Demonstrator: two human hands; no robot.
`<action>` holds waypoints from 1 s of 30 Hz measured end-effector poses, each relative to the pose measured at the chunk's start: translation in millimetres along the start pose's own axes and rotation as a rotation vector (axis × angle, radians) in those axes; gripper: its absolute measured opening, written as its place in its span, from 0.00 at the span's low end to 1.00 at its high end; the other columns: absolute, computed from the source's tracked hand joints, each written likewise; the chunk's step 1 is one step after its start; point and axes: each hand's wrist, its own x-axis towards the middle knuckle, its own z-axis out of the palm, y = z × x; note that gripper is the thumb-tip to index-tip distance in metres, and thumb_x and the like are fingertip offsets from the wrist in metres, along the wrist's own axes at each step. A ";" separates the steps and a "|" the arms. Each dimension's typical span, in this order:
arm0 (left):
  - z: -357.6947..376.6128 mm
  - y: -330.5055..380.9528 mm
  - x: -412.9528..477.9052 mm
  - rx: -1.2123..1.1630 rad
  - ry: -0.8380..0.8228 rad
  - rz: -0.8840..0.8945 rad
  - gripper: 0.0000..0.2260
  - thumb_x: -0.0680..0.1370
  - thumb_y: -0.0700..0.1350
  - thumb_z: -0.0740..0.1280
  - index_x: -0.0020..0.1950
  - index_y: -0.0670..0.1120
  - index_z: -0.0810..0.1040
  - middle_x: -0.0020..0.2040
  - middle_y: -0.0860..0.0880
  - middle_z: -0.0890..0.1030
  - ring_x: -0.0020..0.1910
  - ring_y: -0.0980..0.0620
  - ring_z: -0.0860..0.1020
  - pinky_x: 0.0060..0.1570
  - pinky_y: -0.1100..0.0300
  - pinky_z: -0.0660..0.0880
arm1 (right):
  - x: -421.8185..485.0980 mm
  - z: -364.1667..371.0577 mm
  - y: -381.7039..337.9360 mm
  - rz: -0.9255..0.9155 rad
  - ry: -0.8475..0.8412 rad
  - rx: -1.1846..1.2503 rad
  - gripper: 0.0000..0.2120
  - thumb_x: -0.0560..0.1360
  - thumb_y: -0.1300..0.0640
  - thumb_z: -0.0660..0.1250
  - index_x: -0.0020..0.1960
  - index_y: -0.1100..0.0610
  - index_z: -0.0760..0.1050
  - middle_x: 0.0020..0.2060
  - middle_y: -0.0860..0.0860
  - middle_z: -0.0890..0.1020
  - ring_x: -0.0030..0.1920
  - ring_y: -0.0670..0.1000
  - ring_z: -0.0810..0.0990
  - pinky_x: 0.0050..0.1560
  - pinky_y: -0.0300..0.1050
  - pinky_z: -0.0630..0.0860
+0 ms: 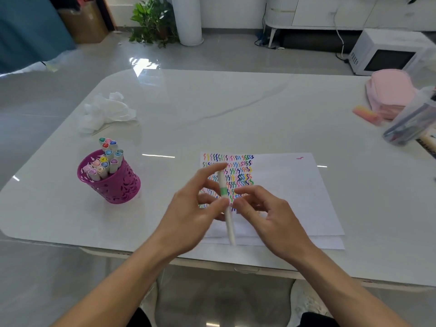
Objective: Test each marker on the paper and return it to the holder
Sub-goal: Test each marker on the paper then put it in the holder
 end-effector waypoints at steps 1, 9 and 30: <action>4.4 1.5 -1.7 -0.041 0.003 -0.008 0.21 0.78 0.36 0.71 0.66 0.55 0.75 0.48 0.48 0.79 0.42 0.48 0.85 0.45 0.54 0.83 | -0.8 1.1 -0.9 -0.006 -0.035 0.013 0.15 0.78 0.39 0.65 0.60 0.45 0.78 0.47 0.43 0.87 0.50 0.44 0.86 0.55 0.44 0.80; 4.7 -1.2 -0.9 0.135 0.014 -0.060 0.05 0.78 0.45 0.72 0.49 0.46 0.77 0.39 0.47 0.84 0.37 0.49 0.84 0.41 0.55 0.82 | -0.8 -10.1 -0.7 -0.041 -0.149 -0.054 0.08 0.82 0.44 0.65 0.57 0.45 0.79 0.36 0.49 0.82 0.35 0.52 0.80 0.42 0.54 0.81; 30.2 -17.7 -1.4 0.368 -0.065 -0.073 0.06 0.79 0.45 0.71 0.48 0.53 0.87 0.27 0.61 0.79 0.28 0.60 0.78 0.32 0.72 0.71 | -11.0 -22.2 19.3 -0.158 -0.102 -0.508 0.11 0.81 0.39 0.61 0.51 0.46 0.72 0.27 0.45 0.74 0.30 0.46 0.73 0.33 0.41 0.68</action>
